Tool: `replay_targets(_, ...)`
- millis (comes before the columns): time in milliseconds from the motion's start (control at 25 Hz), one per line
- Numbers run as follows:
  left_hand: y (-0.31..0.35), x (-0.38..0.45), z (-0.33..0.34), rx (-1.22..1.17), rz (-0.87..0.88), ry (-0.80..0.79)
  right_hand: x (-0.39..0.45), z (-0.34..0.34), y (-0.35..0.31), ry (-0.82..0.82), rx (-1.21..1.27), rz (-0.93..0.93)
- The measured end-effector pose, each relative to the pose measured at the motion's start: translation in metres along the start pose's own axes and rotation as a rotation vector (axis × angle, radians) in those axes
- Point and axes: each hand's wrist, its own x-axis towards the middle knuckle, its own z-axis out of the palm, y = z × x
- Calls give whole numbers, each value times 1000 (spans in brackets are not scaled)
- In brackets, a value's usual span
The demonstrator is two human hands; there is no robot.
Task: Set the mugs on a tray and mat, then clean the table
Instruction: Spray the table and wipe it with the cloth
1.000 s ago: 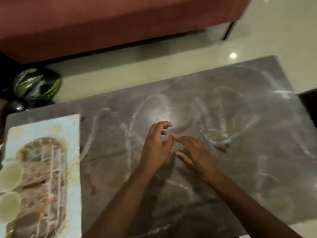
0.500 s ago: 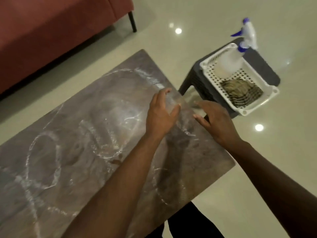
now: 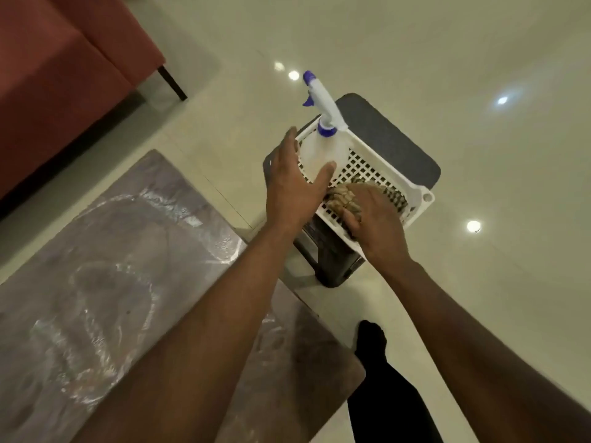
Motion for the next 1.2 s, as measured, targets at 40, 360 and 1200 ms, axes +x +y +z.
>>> replay_targets(40, -2, 17, 15, 3, -28, 33, 15, 6, 16, -22, -42, 14)
replay_targets(360, 12, 64, 82, -99, -137, 228, 43, 26, 67, -332, -225, 71)
replay_targets(1200, 15, 1, -70, -476, -386, 436, 7, 3, -12, -307, 151, -108)
